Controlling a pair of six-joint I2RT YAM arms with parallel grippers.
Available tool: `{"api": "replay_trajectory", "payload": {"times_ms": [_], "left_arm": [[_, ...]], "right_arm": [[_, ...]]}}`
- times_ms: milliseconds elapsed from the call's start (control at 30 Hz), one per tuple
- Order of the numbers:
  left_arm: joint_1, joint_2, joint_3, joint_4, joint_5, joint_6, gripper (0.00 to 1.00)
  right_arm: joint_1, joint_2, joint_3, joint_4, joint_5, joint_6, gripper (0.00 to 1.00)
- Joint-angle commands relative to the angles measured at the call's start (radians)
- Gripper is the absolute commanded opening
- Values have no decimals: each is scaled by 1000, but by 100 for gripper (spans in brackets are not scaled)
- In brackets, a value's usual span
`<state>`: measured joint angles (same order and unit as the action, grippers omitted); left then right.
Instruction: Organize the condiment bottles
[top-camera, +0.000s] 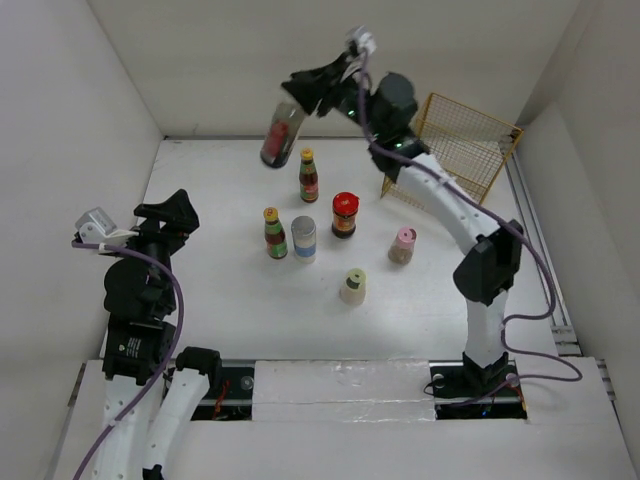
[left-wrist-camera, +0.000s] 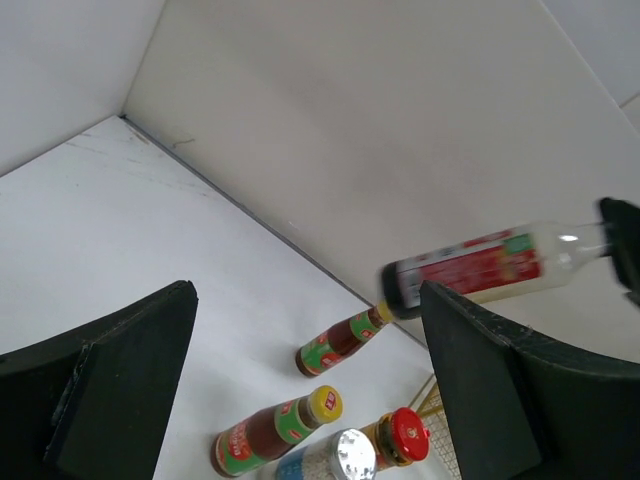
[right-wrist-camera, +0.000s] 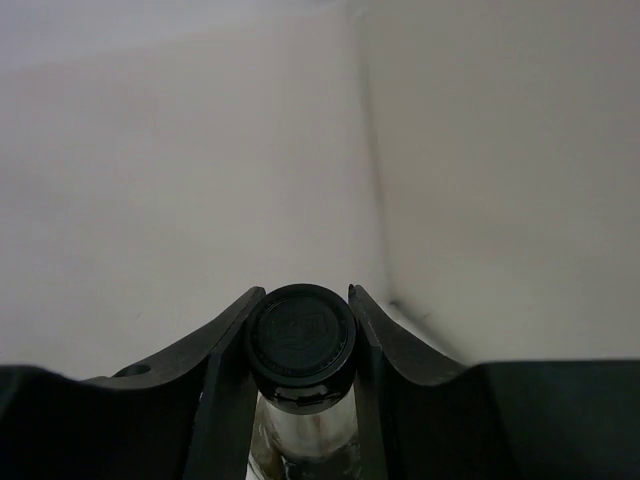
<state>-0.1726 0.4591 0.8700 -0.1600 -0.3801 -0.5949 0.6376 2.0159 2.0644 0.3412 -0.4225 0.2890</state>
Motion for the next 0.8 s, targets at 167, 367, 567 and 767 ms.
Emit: {"api": "replay_trajectory", "payload": {"times_ms": [167,367,567,767], "left_arm": [[5,-5,-5,53,49,12,89],[5,-5,-14,62,72,12,89],[5,27,-14,71,105,12,88],[5,36,-14,71,115,21,88]], "right_arm": [[-266,-121,181,-37,224,-52,2],[-395,-95,284,-171,407,-220,2],[-525,-76,295,-191,433,-188,2],[-587,29,376,-191,447,-179,2]]}}
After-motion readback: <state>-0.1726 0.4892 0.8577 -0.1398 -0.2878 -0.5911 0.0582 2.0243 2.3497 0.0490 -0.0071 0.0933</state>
